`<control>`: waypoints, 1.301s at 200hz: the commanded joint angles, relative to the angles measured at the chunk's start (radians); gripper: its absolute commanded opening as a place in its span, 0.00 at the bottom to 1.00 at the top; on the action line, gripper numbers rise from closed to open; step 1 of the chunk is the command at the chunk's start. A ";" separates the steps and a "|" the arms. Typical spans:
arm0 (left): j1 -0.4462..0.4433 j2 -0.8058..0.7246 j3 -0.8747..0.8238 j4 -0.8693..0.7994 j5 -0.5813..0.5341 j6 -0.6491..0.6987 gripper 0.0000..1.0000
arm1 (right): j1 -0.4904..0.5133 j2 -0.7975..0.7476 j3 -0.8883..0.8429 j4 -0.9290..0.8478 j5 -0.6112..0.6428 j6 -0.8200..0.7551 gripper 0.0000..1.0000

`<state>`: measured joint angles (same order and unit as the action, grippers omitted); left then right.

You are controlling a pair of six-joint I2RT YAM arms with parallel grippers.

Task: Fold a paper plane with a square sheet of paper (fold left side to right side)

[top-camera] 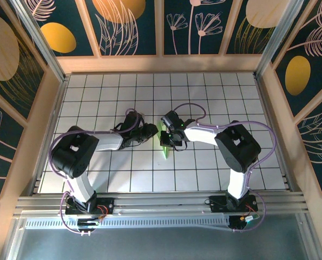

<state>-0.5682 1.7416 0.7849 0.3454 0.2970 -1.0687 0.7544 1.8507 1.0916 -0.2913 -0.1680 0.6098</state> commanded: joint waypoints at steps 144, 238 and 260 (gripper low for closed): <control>0.026 -0.862 -0.262 -0.378 -0.630 0.320 0.79 | -0.191 0.395 0.781 -0.460 0.169 -0.173 0.01; 0.027 -0.911 -0.302 -0.424 -0.690 0.333 0.85 | -0.180 0.607 1.040 -0.603 0.161 -0.159 0.02; 0.026 -0.893 -0.296 -0.417 -0.688 0.340 0.85 | -0.179 0.619 1.049 -0.608 0.174 -0.157 0.05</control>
<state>-0.5476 0.8333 0.4896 -0.0616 -0.3733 -0.7551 0.5682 2.4424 2.1036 -0.8383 -0.0227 0.4503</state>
